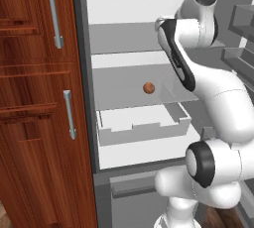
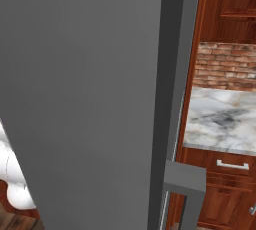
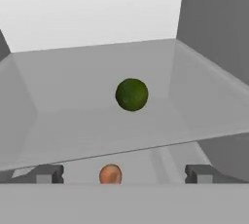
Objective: Grab the onion and lime from the fridge, place them in the blender, close the lid, and turn on the blender to create a marinade.
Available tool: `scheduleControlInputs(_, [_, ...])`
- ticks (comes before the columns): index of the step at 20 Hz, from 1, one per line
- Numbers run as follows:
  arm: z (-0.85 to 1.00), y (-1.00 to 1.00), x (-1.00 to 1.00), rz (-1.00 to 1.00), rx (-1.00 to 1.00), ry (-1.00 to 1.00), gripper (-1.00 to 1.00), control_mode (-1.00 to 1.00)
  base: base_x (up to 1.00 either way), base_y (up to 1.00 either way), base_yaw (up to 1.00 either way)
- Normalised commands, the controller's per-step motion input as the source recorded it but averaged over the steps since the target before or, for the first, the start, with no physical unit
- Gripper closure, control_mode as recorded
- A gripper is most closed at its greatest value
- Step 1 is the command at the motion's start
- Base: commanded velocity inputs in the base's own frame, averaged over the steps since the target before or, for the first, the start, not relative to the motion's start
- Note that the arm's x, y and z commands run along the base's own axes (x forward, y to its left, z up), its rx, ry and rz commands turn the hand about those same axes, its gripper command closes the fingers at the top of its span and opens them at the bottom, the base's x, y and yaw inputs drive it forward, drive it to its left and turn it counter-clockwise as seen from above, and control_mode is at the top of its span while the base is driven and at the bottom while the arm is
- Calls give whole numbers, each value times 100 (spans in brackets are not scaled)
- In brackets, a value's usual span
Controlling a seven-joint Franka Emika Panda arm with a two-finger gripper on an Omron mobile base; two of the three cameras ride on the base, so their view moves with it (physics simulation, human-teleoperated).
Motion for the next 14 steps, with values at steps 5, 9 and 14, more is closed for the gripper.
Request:
scheduleControlInputs(5, [-45,0,30,-8,3,21,-100,-100,0,0,0])
scheduleControlInputs(9, [-8,-2,52,-7,7,10,-100,-100,0,0,0])
scheduleControlInputs(14, [0,-10,41,-1,5,1,-100,-100,0,0,0])
